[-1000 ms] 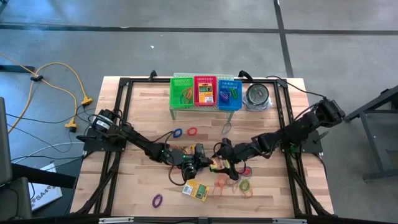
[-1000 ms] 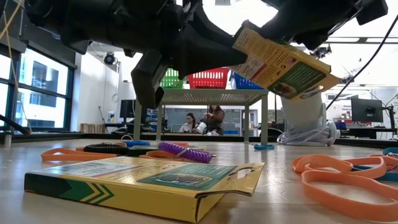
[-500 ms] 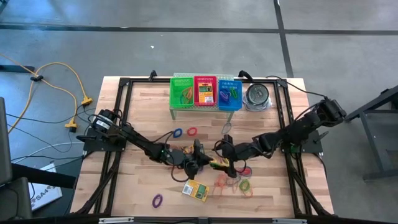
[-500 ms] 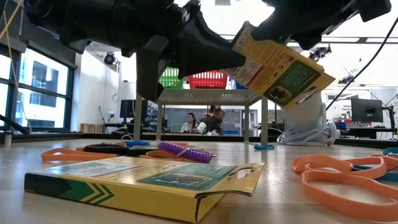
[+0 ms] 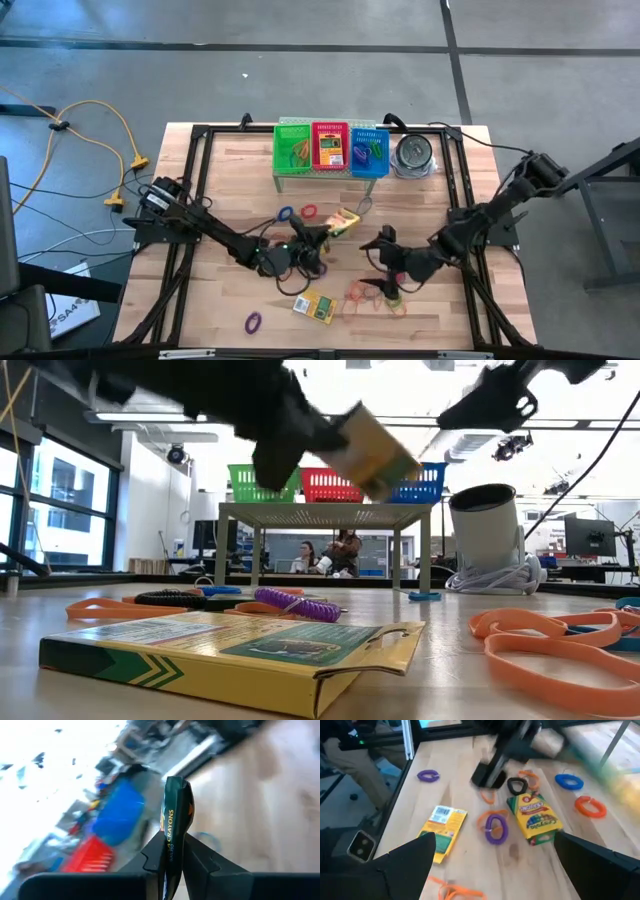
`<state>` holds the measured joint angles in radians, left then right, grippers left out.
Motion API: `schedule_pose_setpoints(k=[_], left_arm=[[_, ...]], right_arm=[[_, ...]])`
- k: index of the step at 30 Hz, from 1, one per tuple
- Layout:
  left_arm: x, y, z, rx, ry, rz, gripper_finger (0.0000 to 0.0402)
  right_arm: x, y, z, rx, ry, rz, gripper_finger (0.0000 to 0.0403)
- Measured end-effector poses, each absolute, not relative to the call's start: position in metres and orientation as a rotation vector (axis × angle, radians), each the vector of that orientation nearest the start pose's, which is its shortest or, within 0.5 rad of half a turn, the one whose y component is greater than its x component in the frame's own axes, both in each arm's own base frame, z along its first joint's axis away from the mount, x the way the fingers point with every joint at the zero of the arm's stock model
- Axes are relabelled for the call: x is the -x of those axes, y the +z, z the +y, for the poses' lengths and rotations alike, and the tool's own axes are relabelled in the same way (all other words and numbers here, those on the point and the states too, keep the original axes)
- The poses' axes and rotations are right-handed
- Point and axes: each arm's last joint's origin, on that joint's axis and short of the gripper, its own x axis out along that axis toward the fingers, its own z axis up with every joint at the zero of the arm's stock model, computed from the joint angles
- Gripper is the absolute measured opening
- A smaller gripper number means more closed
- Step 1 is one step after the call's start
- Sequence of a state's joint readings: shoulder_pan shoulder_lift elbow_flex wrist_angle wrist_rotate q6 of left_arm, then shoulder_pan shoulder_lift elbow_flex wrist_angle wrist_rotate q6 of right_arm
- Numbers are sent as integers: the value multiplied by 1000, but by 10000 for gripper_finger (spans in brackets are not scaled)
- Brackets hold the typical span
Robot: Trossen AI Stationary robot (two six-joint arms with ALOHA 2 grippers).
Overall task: Pick & Place Office Desk Supplies
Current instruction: Put the top right yellow crayon box into the red bin on the shelf
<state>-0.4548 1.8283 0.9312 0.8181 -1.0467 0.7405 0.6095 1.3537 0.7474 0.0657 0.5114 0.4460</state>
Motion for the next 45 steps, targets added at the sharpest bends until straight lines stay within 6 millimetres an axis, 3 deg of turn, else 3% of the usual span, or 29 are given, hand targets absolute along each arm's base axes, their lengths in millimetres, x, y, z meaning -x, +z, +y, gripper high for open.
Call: schedule_pose_setpoints(k=[4, 7, 10, 18, 29, 40, 45], left_arm=[[-345, 232, -150, -815, 649, 279, 42], [-347, 259, -147, -808, 663, 251, 42], [-352, 280, -134, -788, 721, 229, 42], [-358, 302, -80, -811, 999, 290, 42], [-370, 299, -22, -934, 1097, 428, 42], [-372, 297, -8, -826, 1113, 344, 42], [-376, 285, 0, -857, 1093, 437, 42]], right_arm=[[-230, 220, 159, -165, -14, 462, 395], [-227, 216, 166, -177, -15, 471, 395], [-224, 212, 173, -166, 5, 486, 395], [-223, 197, 183, -117, -4, 518, 395], [-227, 194, 179, -112, -29, 524, 395], [-227, 194, 179, -134, -30, 527, 395], [-227, 194, 179, -135, -27, 529, 395]])
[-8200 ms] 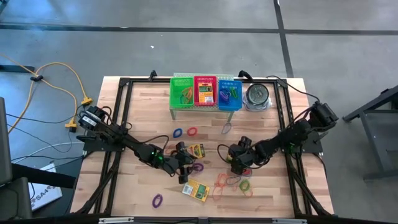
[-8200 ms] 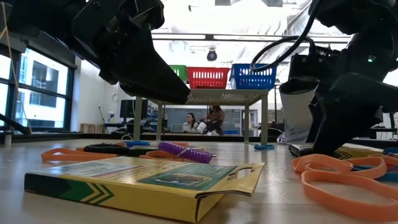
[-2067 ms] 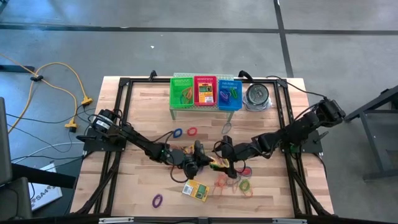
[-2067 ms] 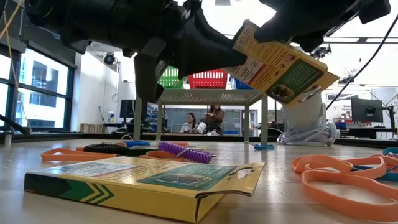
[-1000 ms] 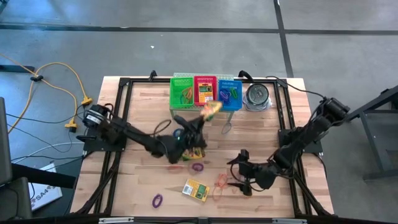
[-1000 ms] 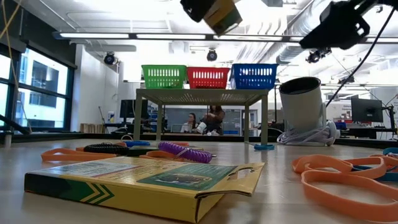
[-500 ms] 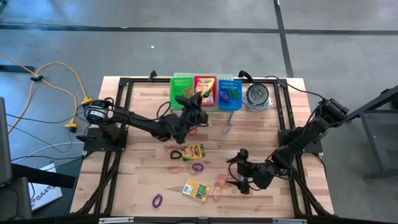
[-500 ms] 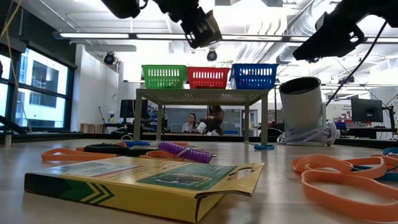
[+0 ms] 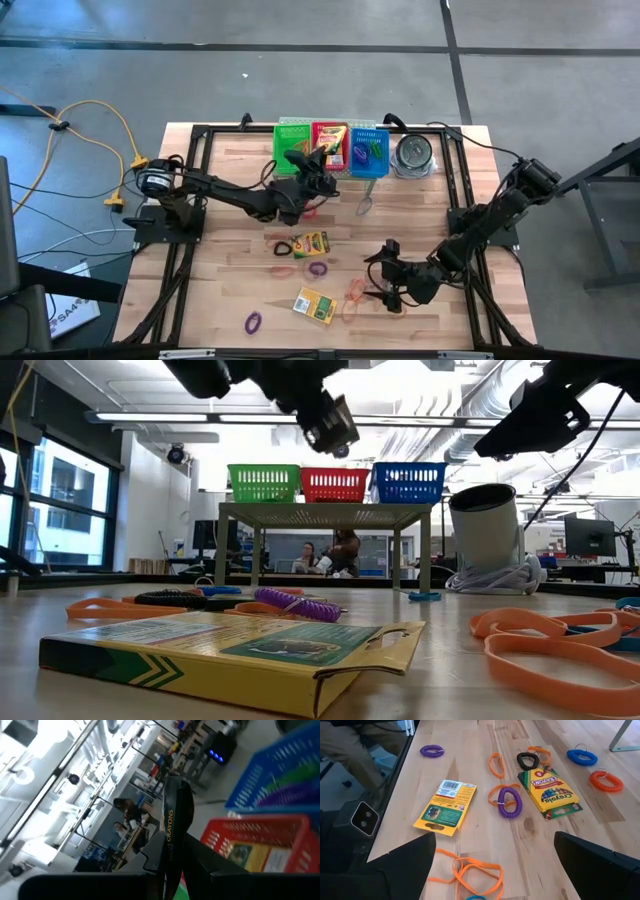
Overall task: Pick & Place Office Desk Supplies
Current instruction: Put the top right yellow crayon box into the red bin on the shelf
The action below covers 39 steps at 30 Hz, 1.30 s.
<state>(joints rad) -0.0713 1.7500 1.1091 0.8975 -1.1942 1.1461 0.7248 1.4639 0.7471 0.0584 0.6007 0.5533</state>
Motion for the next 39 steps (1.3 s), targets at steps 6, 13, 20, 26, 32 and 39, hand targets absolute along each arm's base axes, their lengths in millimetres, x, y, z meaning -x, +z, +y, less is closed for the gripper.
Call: schedule_pose_setpoints(k=[6, 13, 20, 26, 32, 39], left_arm=[[-379, 268, 3, -910, 1025, 553, 54], [-379, 269, 4, -903, 1025, 539, 67], [-378, 276, 7, -950, 1068, 559, 68], [-379, 277, 6, -918, 1034, 492, 68], [-379, 277, 6, -941, 1021, 497, 68], [-379, 275, 12, -962, 1038, 539, 68]], right_arm=[[-227, 194, 179, -135, -25, 531, 395], [-227, 194, 179, -131, -25, 531, 395], [-227, 194, 179, -130, -25, 531, 395], [-227, 194, 179, -130, -25, 531, 395], [-227, 194, 179, -130, -25, 531, 395], [-227, 194, 179, -130, -26, 531, 395]])
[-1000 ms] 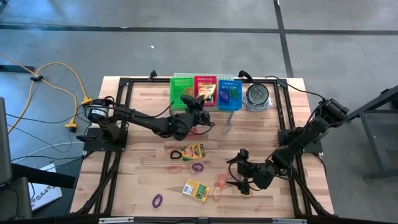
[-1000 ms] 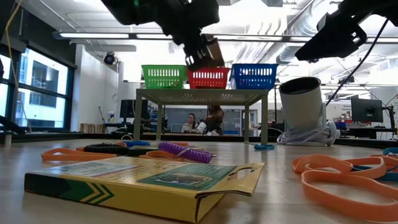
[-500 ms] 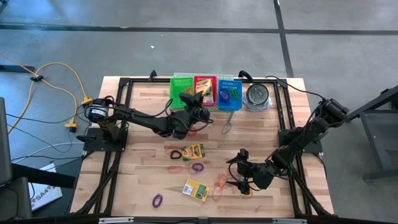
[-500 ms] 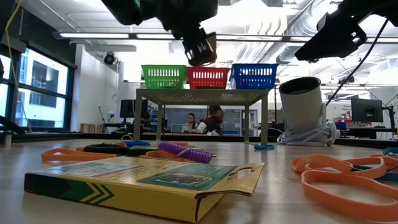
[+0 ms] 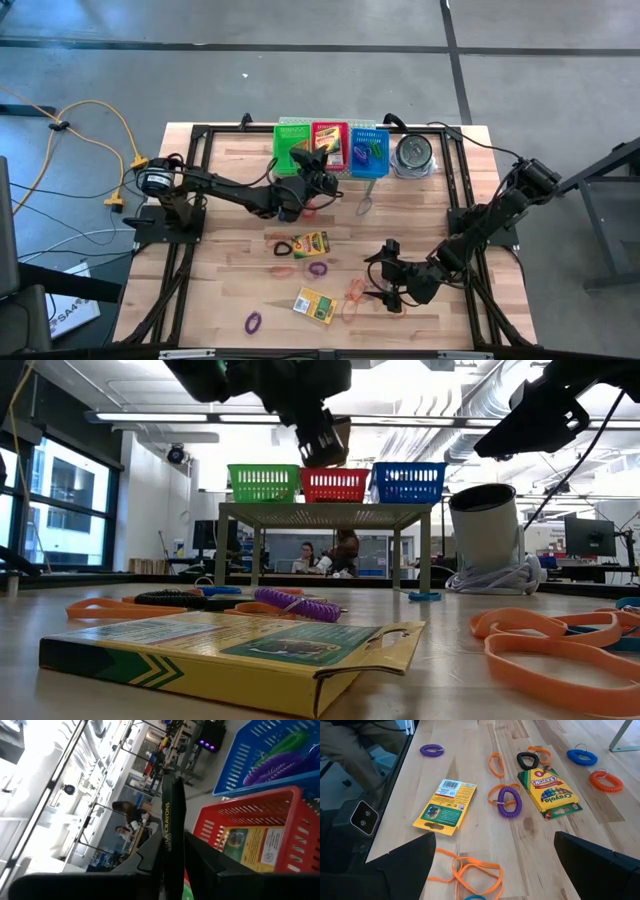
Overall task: Pick & Place Office Desk Supplies
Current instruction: Put the top right yellow crayon box into the red bin on the shelf
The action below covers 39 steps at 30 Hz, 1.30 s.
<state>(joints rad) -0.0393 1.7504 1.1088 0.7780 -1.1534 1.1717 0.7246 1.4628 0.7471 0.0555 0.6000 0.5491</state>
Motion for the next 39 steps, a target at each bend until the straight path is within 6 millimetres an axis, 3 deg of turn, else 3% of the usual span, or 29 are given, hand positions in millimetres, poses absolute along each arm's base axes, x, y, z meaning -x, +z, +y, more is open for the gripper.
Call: schedule_pose_setpoints(k=[12, 25, 39], left_arm=[[-381, 273, 15, -1028, 961, 546, 77], [-381, 271, 18, -1025, 961, 560, 195], [-380, 287, 19, -1052, 985, 437, 201]], right_arm=[[-227, 194, 179, -129, -26, 531, 395], [-227, 194, 179, -129, -26, 531, 395], [-227, 194, 179, -129, -26, 531, 395]])
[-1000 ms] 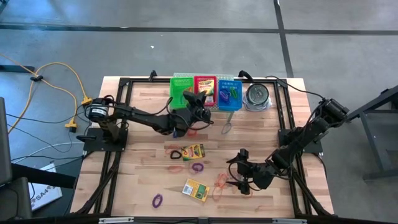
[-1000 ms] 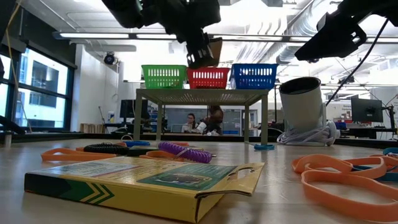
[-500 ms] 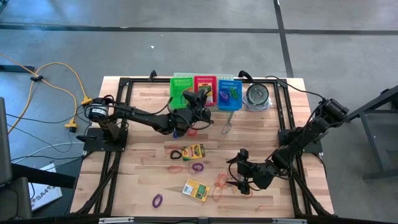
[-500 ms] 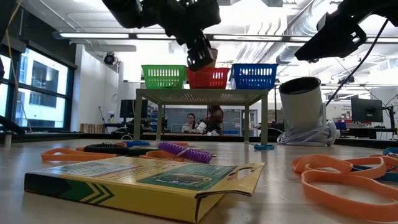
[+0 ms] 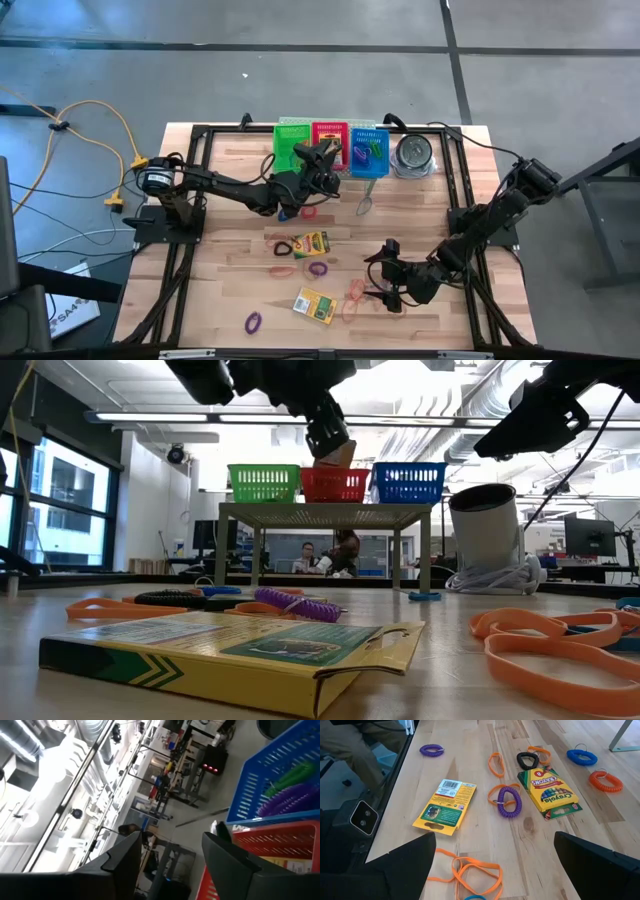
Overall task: Pick & Place Office Desk Supplies
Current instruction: Put the top right yellow crayon box into the red bin on the shelf, then put the orange rubber band into the green bin on the shelf
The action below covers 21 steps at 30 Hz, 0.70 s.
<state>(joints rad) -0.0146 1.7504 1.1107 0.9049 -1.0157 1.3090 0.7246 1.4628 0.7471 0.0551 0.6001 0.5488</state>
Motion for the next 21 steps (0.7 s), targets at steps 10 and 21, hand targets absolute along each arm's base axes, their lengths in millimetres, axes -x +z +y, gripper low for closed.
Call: schedule_pose_setpoints(k=[10, 21], left_arm=[[-379, 288, 23, -1038, 1009, 432, 201], [-372, 303, -14, -1003, 1054, 344, 201]], right_arm=[[-227, 194, 179, -129, -26, 531, 395], [-227, 194, 179, -129, -25, 531, 395]])
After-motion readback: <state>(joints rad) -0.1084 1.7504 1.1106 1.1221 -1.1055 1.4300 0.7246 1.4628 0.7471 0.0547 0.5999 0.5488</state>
